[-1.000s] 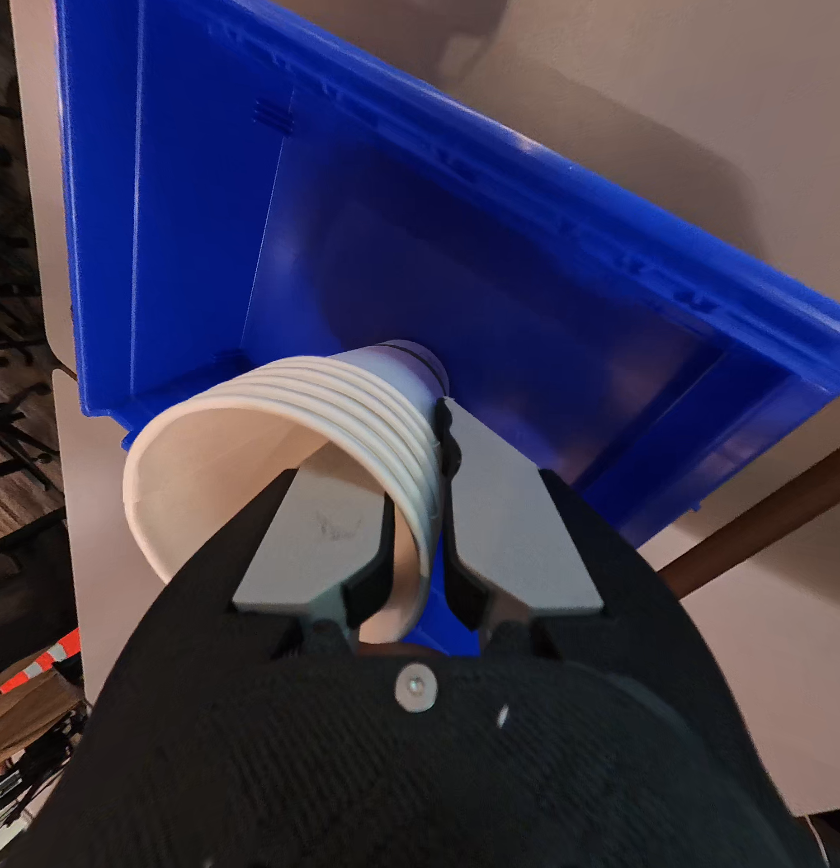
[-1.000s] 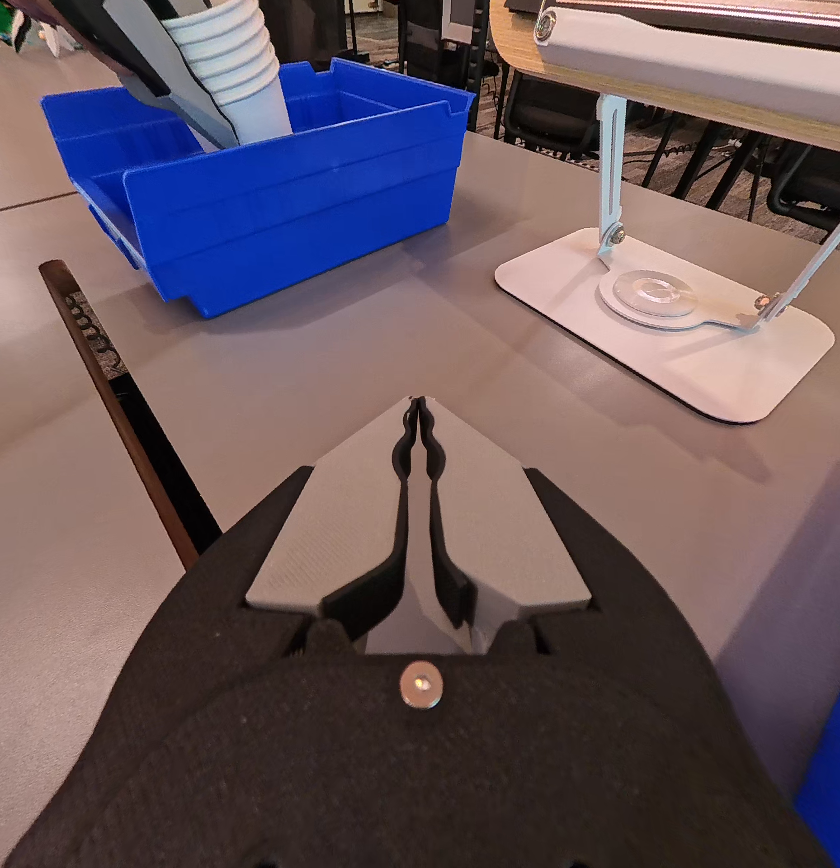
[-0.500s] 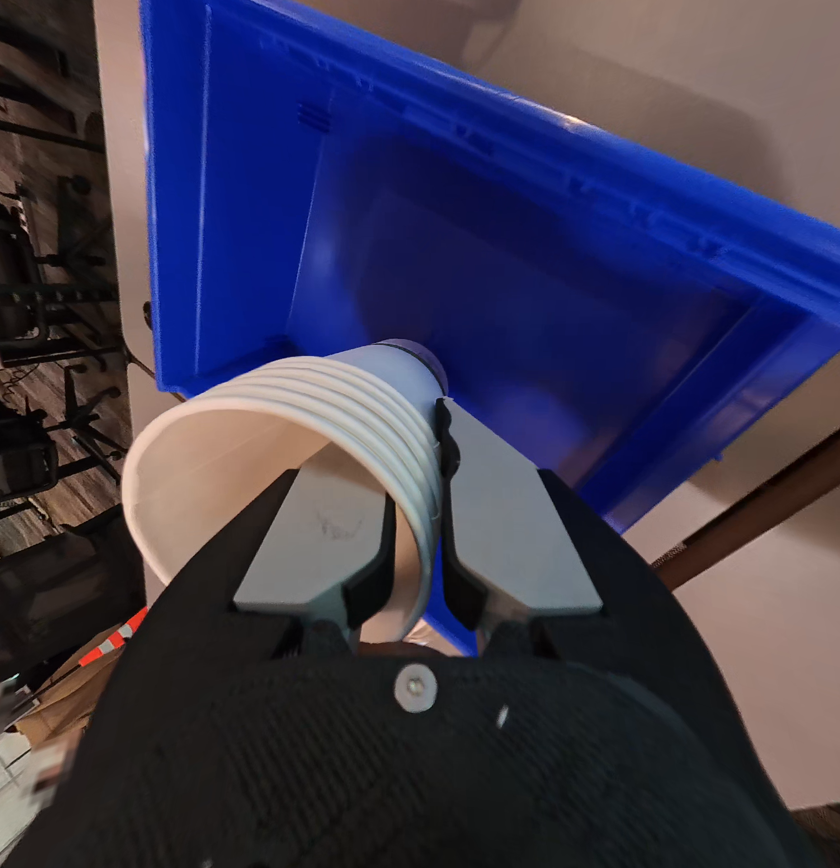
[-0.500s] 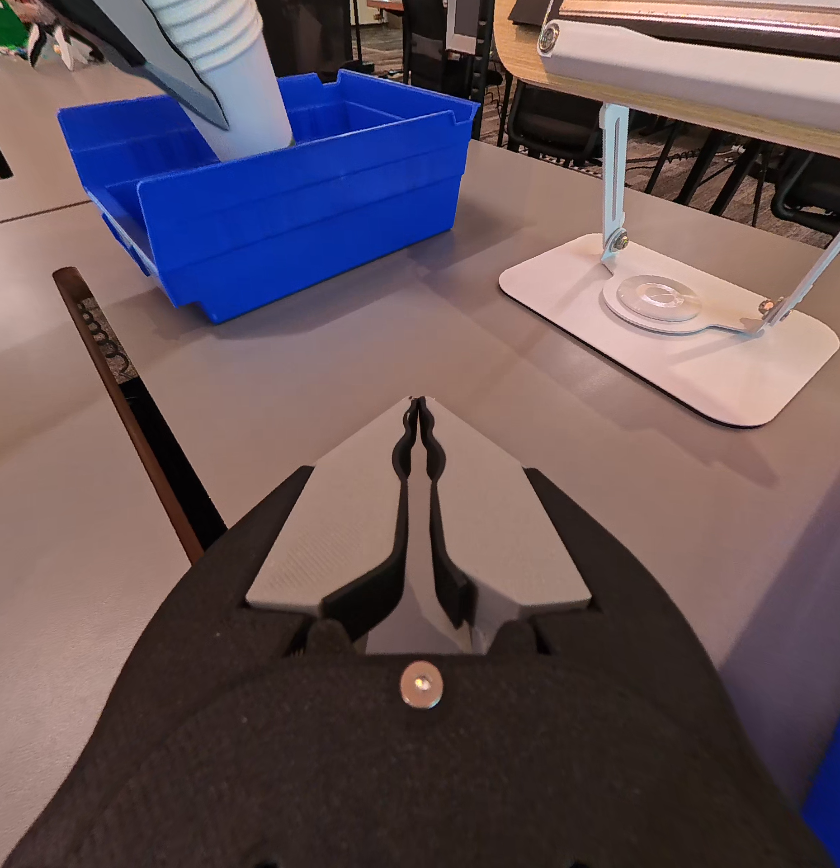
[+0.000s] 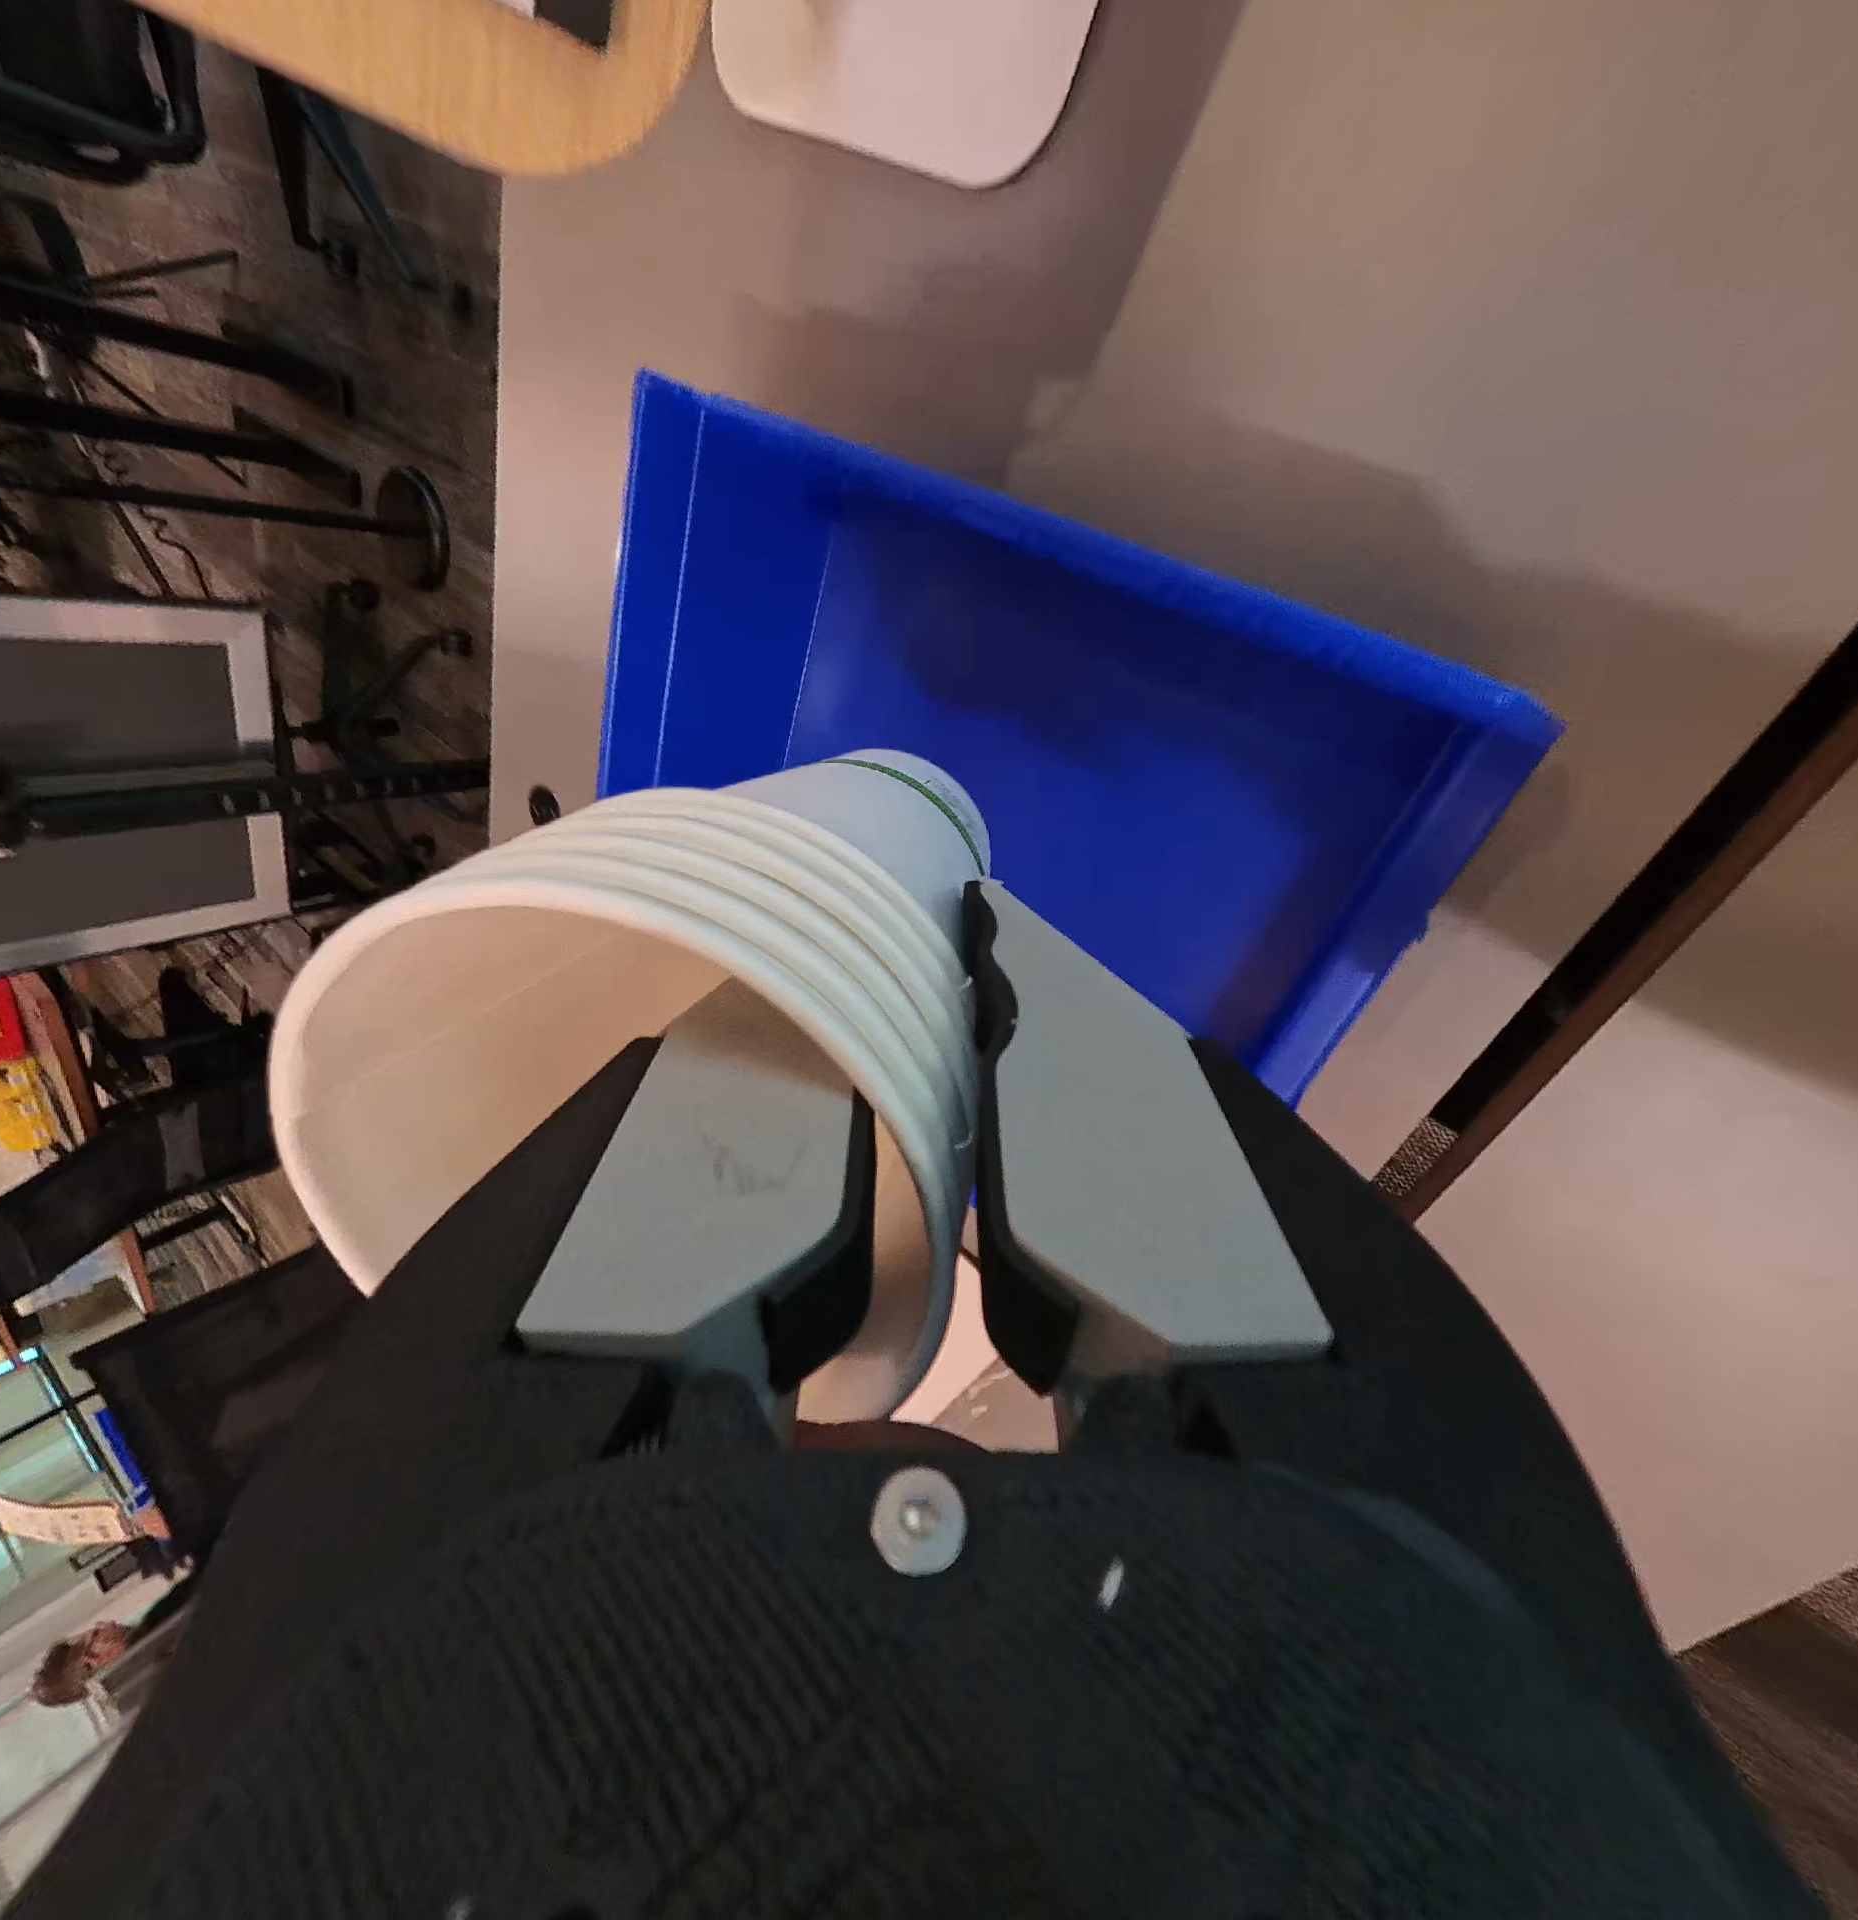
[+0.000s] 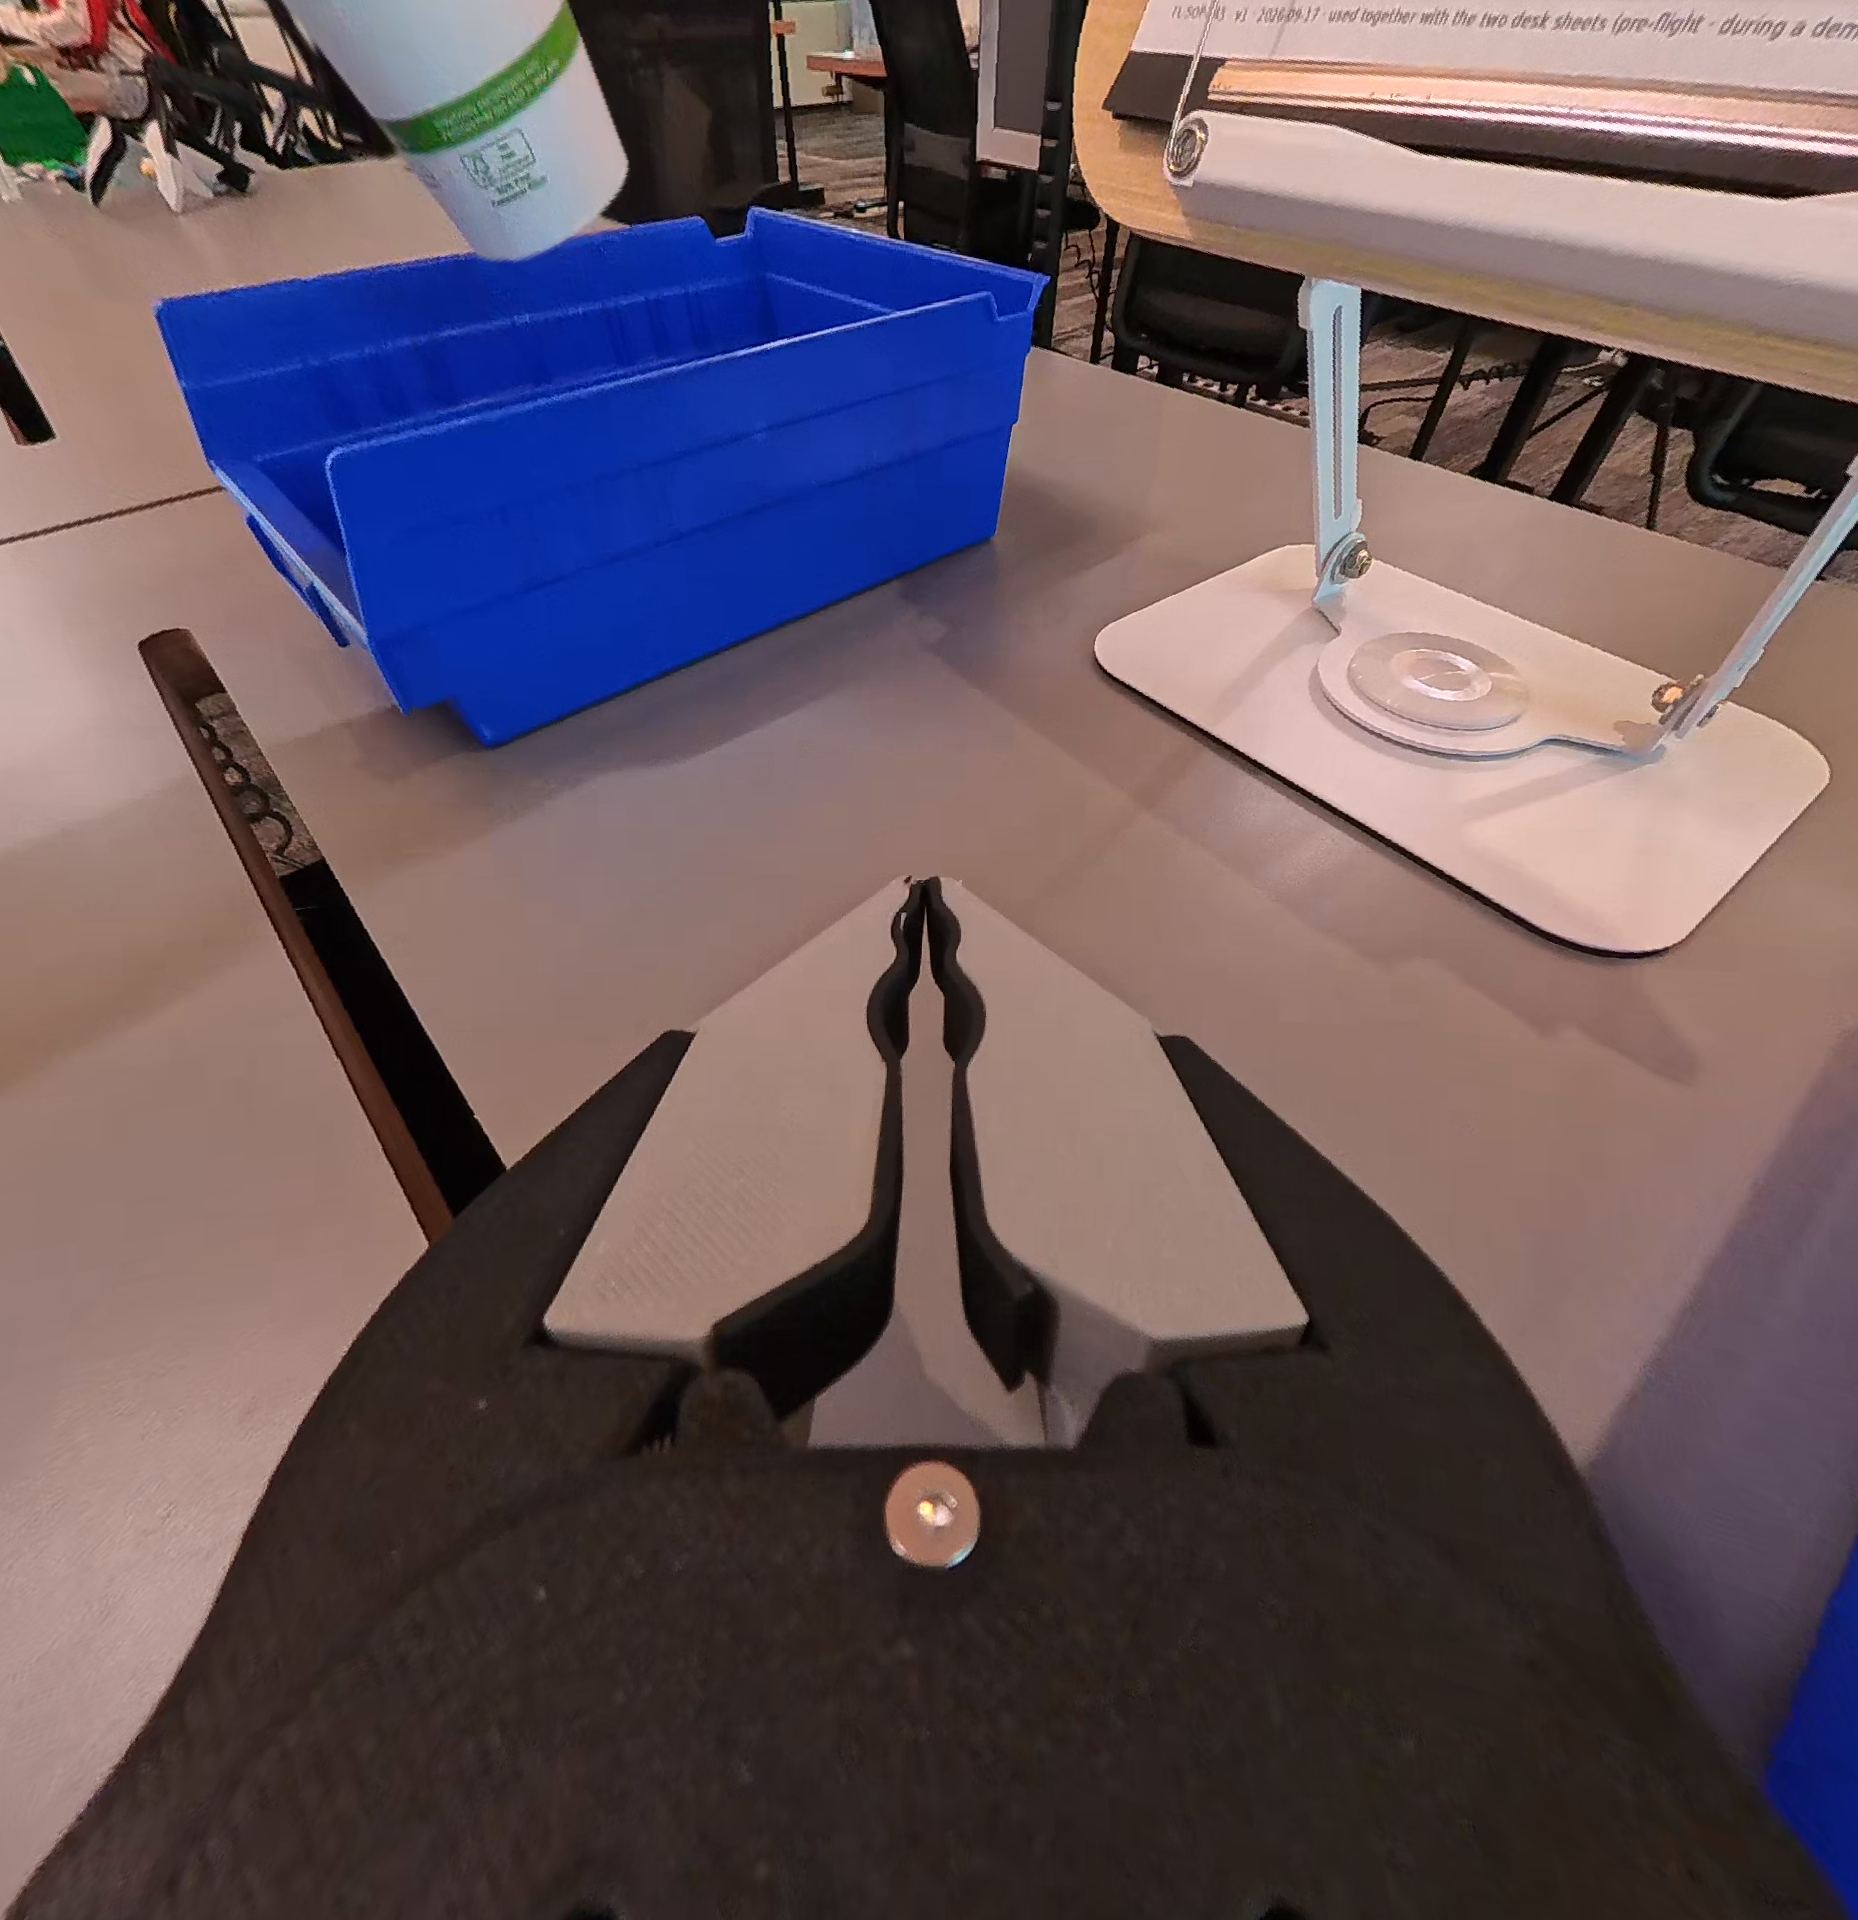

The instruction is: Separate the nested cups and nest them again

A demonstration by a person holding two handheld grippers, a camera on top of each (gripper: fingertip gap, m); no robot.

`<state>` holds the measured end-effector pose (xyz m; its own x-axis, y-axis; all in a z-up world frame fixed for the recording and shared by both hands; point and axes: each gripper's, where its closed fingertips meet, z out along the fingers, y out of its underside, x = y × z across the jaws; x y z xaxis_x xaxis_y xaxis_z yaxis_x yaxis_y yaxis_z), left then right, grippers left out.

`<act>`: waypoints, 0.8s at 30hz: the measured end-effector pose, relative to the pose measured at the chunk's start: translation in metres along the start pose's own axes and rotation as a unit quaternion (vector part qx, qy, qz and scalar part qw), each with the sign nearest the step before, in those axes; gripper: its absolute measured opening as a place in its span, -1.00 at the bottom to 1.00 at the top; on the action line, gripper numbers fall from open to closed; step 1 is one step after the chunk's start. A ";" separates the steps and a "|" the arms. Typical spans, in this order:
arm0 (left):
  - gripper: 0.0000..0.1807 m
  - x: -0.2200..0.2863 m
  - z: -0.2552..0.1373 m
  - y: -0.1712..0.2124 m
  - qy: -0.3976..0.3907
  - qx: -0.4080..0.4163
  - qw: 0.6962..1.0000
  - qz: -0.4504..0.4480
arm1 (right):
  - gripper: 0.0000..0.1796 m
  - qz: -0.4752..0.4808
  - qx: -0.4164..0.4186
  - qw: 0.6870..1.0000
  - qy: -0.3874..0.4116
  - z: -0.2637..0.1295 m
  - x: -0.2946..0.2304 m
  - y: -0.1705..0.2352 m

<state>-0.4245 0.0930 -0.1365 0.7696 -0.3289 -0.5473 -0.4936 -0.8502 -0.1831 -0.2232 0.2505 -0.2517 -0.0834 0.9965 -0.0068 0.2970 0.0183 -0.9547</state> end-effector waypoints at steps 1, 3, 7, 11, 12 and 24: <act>-0.88 0.001 -0.004 -0.007 0.000 0.006 1.000 0.006 | -1.00 0.001 0.001 1.000 0.000 0.000 0.000 0.000; -0.88 0.006 -0.010 -0.021 0.003 0.017 1.000 0.020 | -1.00 0.002 0.003 1.000 0.001 -0.001 0.001 -0.001; -0.88 0.017 -0.017 -0.048 0.008 0.026 0.998 0.059 | -1.00 0.005 0.007 1.000 0.002 -0.003 0.002 -0.003; -0.88 0.030 -0.020 -0.076 0.018 0.038 0.995 0.094 | -1.00 0.008 0.011 1.000 0.002 -0.004 0.003 -0.005; -0.88 0.033 -0.021 -0.082 0.021 0.041 0.994 0.102 | -1.00 0.008 0.012 1.000 0.002 -0.004 0.003 -0.005; -0.88 0.035 -0.015 -0.085 0.024 0.026 0.993 0.116 | -1.00 0.009 0.016 1.000 0.001 -0.005 0.002 -0.007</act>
<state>-0.3492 0.1479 -0.1284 0.6511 -0.5334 -0.5400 -0.6789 -0.7274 -0.1001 -0.2204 0.2529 -0.2432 -0.0770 0.9967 -0.0242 0.2674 -0.0028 -0.9636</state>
